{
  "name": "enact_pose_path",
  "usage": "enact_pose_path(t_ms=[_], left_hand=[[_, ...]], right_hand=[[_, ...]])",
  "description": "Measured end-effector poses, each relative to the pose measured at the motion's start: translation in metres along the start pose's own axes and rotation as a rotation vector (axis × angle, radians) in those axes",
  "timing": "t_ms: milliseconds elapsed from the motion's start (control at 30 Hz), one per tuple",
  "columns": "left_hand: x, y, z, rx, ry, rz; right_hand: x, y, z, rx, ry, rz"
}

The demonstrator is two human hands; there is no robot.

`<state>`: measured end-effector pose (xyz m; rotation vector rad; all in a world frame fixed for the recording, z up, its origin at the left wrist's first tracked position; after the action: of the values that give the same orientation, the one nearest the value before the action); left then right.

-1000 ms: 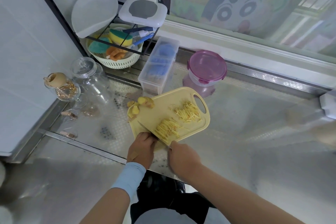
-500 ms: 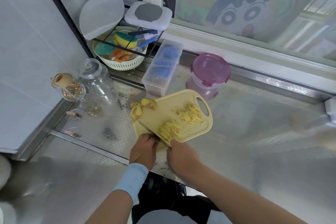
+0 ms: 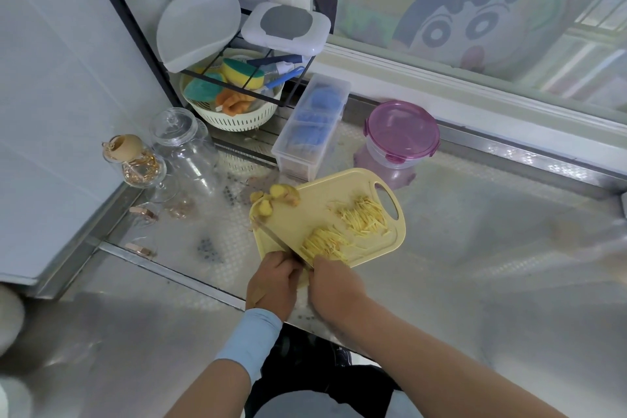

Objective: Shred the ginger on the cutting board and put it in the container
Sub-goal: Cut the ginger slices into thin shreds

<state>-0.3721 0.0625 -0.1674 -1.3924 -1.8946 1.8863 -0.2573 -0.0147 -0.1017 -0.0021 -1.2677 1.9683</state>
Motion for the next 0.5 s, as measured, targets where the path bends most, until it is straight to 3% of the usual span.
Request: enact_pose_path(t_ms=[500], left_hand=[[0.005,0.000,-0.003,0.013,-0.005,-0.062]], right_hand=[[-0.008,-0.004,0.017,-0.021,-0.005,0.000]])
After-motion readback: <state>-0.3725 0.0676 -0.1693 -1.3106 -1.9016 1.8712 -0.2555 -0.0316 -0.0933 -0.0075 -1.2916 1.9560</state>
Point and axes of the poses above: each hand's wrist, its own z-axis away from the middle knuckle, its own y-axis out of the palm, x = y × z, the point moved 1 cm from there along -z, towards the middle knuckle, and after that the axes turned 4 degrees about -z, right-handed, at the moved point
